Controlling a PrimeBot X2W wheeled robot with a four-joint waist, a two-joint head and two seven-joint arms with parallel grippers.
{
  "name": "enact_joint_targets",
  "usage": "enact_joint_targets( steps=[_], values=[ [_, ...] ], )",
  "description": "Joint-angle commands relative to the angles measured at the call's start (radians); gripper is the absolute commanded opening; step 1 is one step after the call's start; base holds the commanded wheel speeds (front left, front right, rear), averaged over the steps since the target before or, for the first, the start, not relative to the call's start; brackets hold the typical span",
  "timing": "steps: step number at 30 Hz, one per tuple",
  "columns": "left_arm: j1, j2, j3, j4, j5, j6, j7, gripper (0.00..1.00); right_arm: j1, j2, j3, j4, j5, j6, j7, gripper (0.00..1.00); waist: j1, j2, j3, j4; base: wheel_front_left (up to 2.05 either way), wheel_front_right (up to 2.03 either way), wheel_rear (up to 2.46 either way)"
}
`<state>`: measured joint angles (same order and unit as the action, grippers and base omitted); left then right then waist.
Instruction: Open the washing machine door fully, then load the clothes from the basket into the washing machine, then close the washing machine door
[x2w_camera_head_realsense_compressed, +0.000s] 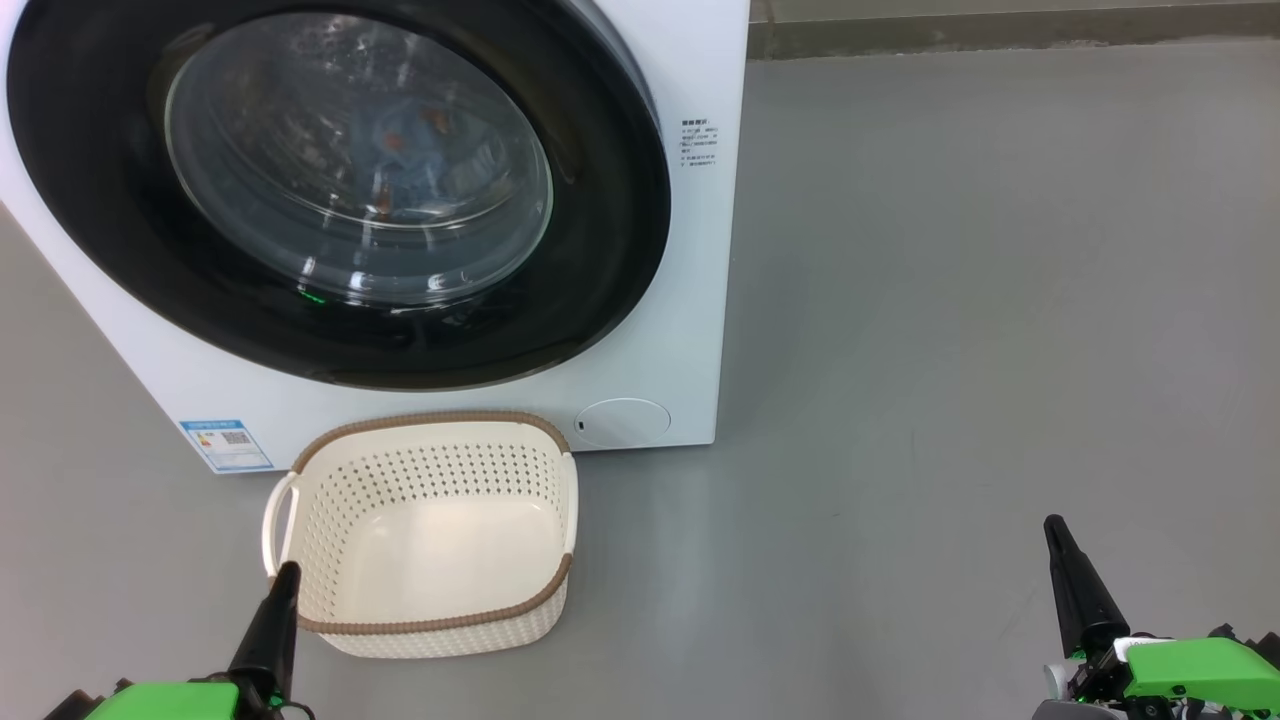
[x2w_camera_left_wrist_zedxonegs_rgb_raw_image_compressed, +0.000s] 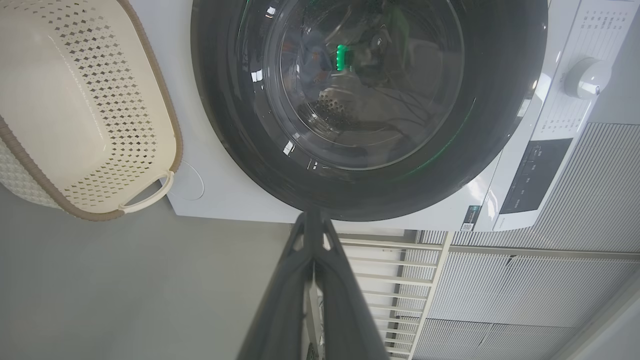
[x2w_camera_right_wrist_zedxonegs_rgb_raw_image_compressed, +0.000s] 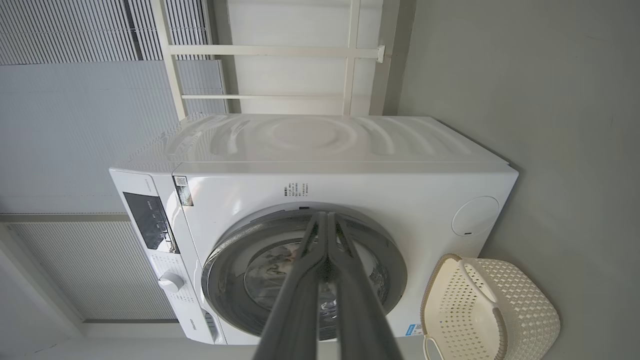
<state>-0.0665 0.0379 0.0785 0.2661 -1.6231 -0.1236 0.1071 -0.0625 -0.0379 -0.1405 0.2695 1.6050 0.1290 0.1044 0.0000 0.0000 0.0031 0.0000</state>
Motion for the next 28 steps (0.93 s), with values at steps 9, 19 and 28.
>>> enact_joint_targets(
  steps=[9,19,28],
  values=[
    [-0.042,0.013,0.036,-0.021,0.015,-0.007,0.007,0.0,-0.045,-0.012,0.027,-0.025,0.004,0.002,0.009,0.0,0.0,0.0,0.0,0.0,0.0,0.0,0.0],
    [-0.042,0.013,0.036,-0.021,0.015,-0.007,0.007,0.0,-0.045,-0.012,0.027,-0.025,0.004,0.002,0.009,0.0,0.0,0.0,0.0,0.0,0.0,0.0,0.0],
    [-0.042,0.013,0.036,-0.021,0.015,-0.007,0.007,0.0,-0.045,-0.012,0.027,-0.025,0.004,0.002,0.009,0.0,0.0,0.0,0.0,0.0,0.0,0.0,0.0]
  ],
)
